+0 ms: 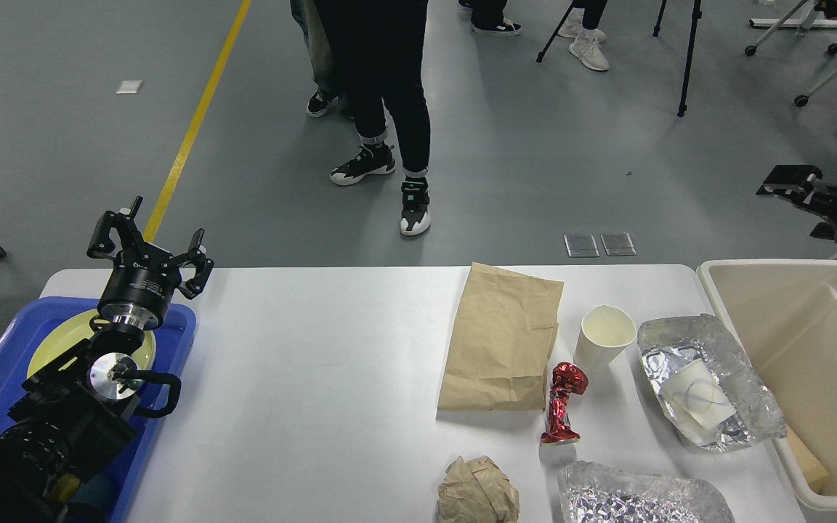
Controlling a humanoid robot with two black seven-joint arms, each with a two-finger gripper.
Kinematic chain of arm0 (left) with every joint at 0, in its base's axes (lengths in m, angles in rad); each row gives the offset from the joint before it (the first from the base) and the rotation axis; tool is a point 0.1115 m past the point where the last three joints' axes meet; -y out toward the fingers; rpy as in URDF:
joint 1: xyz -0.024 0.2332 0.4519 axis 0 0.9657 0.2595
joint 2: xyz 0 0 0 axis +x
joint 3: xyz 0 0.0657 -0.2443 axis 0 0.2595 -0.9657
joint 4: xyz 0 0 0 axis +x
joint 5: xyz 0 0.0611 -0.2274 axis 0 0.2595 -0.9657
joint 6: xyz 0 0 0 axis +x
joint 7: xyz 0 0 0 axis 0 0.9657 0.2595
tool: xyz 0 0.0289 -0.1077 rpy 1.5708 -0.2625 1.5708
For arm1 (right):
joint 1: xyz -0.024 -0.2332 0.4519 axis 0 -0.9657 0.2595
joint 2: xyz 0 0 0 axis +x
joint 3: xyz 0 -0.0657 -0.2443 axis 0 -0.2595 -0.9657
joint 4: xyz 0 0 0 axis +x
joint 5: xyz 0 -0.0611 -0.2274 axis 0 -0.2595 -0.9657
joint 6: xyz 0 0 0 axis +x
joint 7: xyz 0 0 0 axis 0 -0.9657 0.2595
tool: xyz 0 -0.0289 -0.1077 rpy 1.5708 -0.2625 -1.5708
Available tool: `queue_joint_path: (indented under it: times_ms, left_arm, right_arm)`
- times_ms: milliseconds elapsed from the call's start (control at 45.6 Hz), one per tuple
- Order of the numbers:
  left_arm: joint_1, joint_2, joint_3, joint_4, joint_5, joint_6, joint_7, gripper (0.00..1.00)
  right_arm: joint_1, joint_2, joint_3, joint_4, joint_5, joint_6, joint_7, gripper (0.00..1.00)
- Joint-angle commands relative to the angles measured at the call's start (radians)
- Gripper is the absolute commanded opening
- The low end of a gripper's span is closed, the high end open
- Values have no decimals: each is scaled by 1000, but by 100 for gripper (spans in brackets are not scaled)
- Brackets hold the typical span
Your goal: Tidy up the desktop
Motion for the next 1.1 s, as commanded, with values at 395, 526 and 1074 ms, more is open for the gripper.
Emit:
queue_joint_path:
  times_ms: [395, 526, 1074]
  left_arm:
    - [0, 1, 0, 0, 0, 1, 0, 96]
    - [0, 0, 0, 0, 0, 1, 0, 96]
    - [0, 0, 0, 0, 0, 1, 0, 96]
  right_arm:
    - [-1, -16, 21, 3, 0, 0, 2, 100]
    - [-6, -16, 45, -3, 0, -5, 2, 100]
    - [-122, -13, 173, -35, -66, 1, 11, 100]
